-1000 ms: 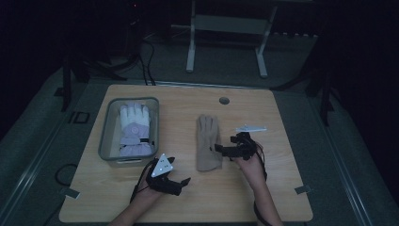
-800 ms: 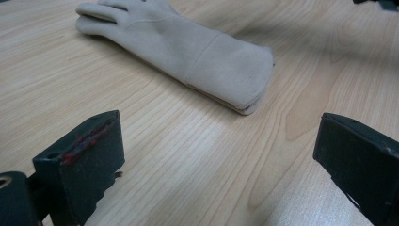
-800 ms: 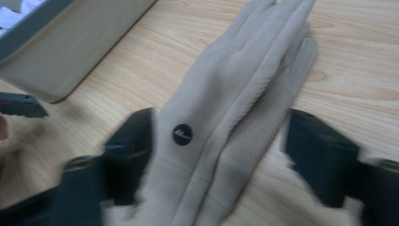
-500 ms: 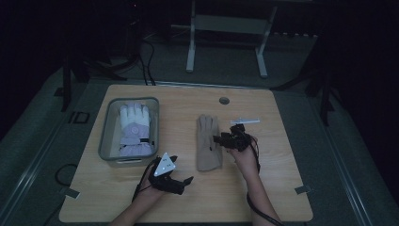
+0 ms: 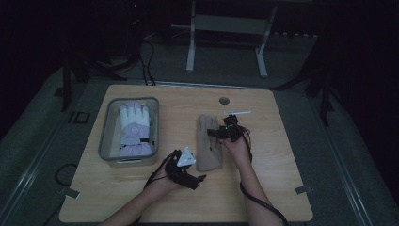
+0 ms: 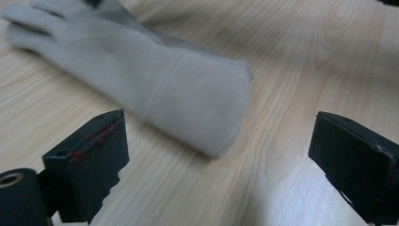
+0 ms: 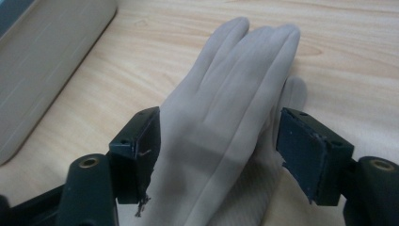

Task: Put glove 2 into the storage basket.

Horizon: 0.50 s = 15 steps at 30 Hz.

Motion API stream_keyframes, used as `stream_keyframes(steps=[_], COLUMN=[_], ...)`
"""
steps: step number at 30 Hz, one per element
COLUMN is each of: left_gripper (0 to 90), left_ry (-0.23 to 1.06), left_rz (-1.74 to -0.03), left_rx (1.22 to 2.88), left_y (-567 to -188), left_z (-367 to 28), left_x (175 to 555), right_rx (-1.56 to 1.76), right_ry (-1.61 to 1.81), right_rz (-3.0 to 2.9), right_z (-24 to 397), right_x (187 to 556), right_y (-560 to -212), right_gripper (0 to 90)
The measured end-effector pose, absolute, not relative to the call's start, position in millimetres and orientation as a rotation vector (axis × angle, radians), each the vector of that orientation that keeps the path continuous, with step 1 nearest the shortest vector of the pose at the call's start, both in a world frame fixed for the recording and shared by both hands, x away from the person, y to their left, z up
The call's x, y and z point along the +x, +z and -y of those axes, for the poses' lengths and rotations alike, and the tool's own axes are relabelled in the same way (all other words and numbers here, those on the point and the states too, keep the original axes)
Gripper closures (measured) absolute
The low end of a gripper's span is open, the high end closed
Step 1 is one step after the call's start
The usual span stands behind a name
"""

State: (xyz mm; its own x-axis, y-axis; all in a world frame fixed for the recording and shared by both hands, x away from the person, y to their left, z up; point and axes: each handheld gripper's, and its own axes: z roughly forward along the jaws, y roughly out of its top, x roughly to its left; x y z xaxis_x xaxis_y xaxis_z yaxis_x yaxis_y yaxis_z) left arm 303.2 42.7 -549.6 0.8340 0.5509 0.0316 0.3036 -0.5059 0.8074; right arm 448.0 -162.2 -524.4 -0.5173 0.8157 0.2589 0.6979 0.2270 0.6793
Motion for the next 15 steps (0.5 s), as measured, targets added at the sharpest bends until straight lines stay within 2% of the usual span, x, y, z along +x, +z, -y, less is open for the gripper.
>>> stream_keyframes(steps=[2, 6, 9, 13, 15], left_gripper=[12.1, 14.8, 18.2, 21.0, 23.7], left_ry=[0.370, 0.346, 0.350, 0.367, 0.386], left_rz=[-0.600, -0.550, -0.522, -0.518, -0.517], left_rx=[2.153, 2.202, 2.256, 2.309, 2.324], left_y=[-548, -549, -552, -554, -555], left_z=[-34, -16, -6, -1, 1], left_x=[306, 314, 318, 325, 326], right_rx=[1.467, 1.491, 1.487, 1.484, 1.484], right_ry=[1.153, 1.087, 1.036, 1.031, 1.037], right_rz=[-2.351, -2.372, -2.413, -2.428, -2.426], right_z=[159, 152, 149, 149, 151], right_x=[455, 465, 468, 468, 468], right_y=[-527, -535, -542, -544, -544], right_gripper=[28.4, 27.7, 33.5, 48.4, 52.4])
